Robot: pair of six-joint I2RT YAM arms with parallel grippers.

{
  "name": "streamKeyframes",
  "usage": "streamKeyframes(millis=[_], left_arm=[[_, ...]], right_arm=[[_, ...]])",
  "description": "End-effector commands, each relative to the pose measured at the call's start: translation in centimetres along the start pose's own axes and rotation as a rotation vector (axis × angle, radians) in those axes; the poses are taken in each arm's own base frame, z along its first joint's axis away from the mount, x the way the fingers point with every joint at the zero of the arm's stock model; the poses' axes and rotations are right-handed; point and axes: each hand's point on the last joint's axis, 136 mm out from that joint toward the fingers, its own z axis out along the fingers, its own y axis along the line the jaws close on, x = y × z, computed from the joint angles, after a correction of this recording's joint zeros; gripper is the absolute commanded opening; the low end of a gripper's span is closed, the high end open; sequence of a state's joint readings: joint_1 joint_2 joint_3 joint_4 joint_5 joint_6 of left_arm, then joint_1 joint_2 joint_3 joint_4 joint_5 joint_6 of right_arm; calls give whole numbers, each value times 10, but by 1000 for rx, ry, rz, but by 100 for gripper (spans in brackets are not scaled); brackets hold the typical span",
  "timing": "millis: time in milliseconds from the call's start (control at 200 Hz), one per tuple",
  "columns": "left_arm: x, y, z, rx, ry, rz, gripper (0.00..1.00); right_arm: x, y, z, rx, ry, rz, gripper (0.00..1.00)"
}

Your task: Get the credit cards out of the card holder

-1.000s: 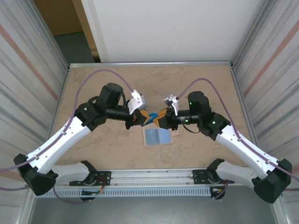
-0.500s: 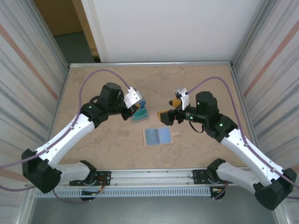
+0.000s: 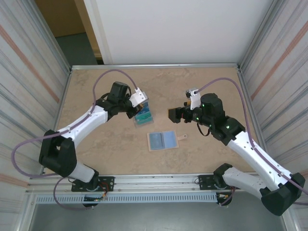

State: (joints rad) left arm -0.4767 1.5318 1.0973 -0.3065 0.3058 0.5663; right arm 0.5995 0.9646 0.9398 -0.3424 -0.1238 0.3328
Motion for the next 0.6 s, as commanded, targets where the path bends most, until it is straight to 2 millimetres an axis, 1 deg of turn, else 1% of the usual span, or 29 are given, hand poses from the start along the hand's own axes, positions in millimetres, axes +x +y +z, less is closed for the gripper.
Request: streamKeyframes(millis=[0, 125, 256, 416, 596], left_arm=[[-1, 5, 10, 17, -9, 33, 0], [10, 9, 24, 28, 25, 25, 0], [15, 13, 33, 34, 41, 25, 0], [22, 18, 42, 45, 59, 22, 0], [25, 22, 47, 55, 67, 23, 0]], right_arm=[[-14, -7, -9, 48, -50, 35, 99], [-17, -8, -16, 56, -76, 45, 99], [-15, -11, -19, 67, -86, 58, 99], [-10, -14, -20, 75, -83, 75, 99], [-9, -15, -17, 75, -76, 83, 99]])
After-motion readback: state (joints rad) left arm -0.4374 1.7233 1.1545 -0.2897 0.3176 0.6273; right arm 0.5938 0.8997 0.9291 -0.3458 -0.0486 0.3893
